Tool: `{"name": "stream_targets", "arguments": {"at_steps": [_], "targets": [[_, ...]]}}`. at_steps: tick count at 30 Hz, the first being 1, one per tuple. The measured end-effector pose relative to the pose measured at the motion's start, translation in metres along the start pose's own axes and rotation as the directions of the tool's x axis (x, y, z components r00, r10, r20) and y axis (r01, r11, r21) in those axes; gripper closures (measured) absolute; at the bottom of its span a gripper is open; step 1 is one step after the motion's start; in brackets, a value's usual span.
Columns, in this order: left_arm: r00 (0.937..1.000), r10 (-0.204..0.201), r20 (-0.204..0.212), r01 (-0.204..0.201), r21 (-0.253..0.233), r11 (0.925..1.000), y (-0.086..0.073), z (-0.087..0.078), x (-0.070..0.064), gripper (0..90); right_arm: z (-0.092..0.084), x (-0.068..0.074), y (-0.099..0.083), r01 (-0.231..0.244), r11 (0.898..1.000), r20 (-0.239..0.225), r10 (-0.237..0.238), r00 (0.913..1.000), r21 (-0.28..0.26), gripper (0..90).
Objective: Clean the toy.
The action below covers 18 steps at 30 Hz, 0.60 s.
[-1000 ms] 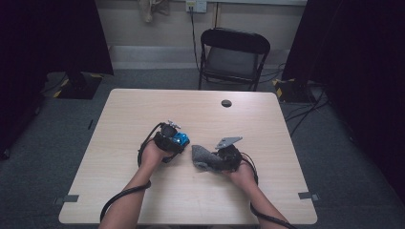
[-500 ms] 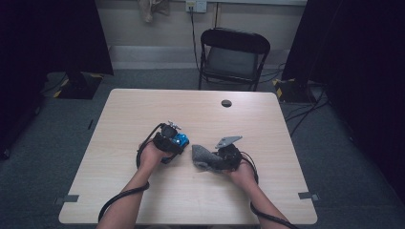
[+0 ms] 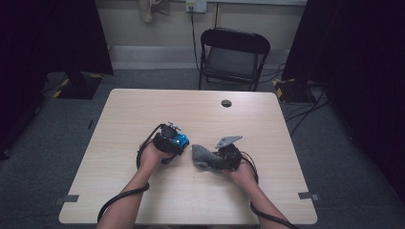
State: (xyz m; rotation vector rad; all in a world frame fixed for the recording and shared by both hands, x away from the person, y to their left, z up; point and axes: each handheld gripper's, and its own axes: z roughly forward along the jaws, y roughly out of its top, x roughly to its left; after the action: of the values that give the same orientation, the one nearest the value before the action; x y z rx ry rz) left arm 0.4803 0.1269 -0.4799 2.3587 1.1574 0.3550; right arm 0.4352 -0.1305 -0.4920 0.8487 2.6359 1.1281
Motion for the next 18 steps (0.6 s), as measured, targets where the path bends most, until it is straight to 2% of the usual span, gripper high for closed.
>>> {"name": "stream_targets", "arguments": {"at_steps": [5, 8, 10, 13, 15, 17, 18], "targets": [[0.9998, -0.012, 0.018, 0.013, -0.025, 0.9996, -0.004, -0.002, 0.002, 23.3, 0.000, 0.000, 0.000, 0.000, 1.000, 0.000, 0.000, 1.0000, -0.001, 59.6], [0.9985, -0.050, 0.021, 0.051, -0.024, 0.9984, -0.006, -0.003, 0.005, 19.2, 0.000, 0.000, -0.001, -0.002, 1.000, 0.002, 0.002, 1.0000, -0.005, 59.5], [0.9990, -0.041, 0.020, 0.041, -0.030, 0.9987, -0.008, -0.006, 0.006, 18.9, 0.000, 0.000, 0.000, -0.002, 1.000, 0.002, 0.002, 1.0000, -0.003, 59.5], [0.9998, -0.010, 0.018, 0.010, -0.005, 0.9999, -0.011, -0.007, 0.006, 19.6, 0.000, 0.000, 0.000, -0.001, 1.000, -0.002, 0.001, 1.0000, -0.001, 59.6], [0.9991, -0.019, 0.038, 0.019, -0.003, 0.9998, -0.013, -0.005, 0.006, 20.1, 0.000, 0.000, 0.001, 0.002, 1.000, 0.000, -0.002, 1.0000, 0.004, 59.6], [0.9990, -0.019, 0.040, 0.019, -0.022, 0.9996, -0.015, -0.005, 0.006, 19.4, 0.000, 0.000, 0.001, 0.003, 1.000, 0.001, -0.003, 1.0000, 0.004, 59.6], [0.9991, -0.024, 0.036, 0.025, -0.025, 0.9994, -0.014, -0.006, 0.005, 22.7, 0.000, 0.000, 0.000, 0.000, 1.000, 0.002, 0.000, 1.0000, 0.003, 59.6]]}}
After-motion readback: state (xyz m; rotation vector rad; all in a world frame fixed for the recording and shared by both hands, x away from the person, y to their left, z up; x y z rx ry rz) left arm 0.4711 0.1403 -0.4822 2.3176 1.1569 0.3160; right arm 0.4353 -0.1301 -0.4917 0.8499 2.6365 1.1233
